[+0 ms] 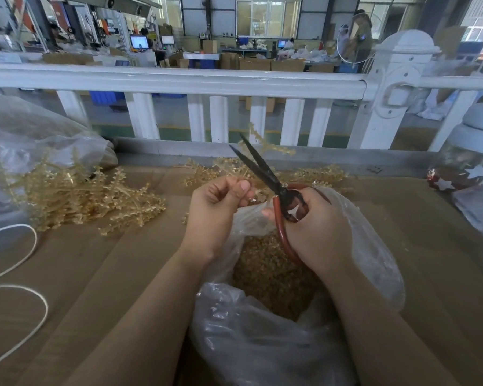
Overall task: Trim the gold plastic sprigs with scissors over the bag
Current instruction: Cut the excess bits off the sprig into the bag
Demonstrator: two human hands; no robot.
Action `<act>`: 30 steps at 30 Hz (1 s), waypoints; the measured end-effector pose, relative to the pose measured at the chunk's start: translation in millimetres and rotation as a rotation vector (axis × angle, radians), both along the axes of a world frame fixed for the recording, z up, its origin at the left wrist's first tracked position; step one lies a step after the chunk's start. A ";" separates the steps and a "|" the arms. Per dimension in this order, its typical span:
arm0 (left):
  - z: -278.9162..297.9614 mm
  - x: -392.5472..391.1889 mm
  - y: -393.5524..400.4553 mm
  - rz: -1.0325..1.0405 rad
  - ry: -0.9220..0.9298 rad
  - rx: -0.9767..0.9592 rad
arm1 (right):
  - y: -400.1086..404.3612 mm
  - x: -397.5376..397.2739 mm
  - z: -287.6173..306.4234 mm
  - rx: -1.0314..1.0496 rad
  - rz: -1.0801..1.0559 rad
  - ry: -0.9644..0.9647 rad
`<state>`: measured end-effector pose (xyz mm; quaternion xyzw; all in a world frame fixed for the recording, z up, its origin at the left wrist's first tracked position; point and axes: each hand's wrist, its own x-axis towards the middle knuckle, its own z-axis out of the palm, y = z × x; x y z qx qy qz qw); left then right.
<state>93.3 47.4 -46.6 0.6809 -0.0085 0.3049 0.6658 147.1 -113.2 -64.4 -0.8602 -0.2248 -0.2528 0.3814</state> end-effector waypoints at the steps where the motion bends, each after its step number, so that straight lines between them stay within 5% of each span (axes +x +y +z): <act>1: 0.3 0.5 0.3 0.008 -0.020 0.008 | -0.5 -0.4 0.4 -0.032 -0.001 -0.015; 8: -1.2 1.2 4.2 -0.008 -0.058 0.047 | -0.7 2.2 -1.1 -0.189 0.016 -0.038; 30: 3.6 -3.2 7.0 0.005 -0.065 0.036 | -1.0 -2.8 0.9 -0.186 -0.022 -0.120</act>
